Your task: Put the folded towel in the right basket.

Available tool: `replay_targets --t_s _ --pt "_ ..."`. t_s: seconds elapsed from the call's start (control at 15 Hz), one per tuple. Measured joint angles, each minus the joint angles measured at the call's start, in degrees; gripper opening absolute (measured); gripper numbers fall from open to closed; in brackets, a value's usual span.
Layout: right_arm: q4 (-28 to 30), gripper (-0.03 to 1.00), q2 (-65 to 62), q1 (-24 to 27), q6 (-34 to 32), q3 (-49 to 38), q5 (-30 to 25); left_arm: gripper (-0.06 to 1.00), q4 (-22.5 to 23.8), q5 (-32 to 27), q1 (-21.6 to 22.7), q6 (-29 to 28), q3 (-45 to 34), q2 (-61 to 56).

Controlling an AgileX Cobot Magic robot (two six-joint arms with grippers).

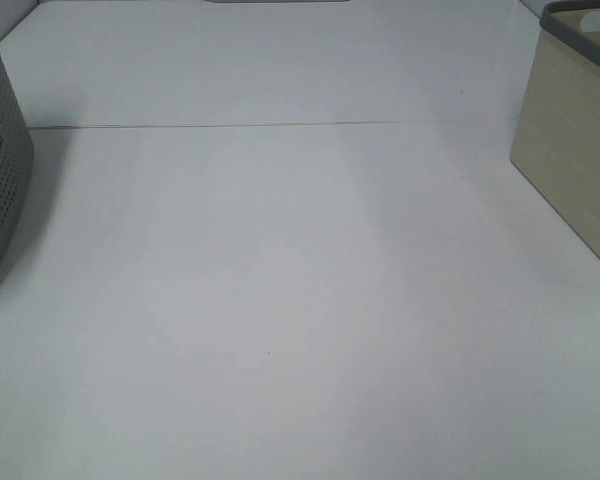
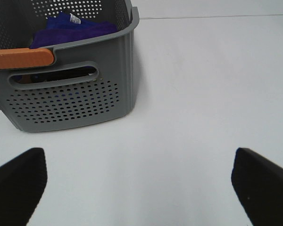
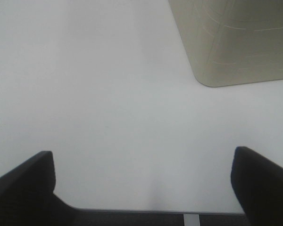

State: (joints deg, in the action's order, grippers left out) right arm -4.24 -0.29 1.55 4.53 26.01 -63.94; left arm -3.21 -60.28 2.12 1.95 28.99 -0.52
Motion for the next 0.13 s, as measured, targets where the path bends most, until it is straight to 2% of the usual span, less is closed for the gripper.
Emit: replay_targets --t_s 0.13 --pt "0.0 0.97 0.0 0.0 0.0 0.0 0.0 0.99 0.0 0.0 0.0 0.0 0.0 0.0"
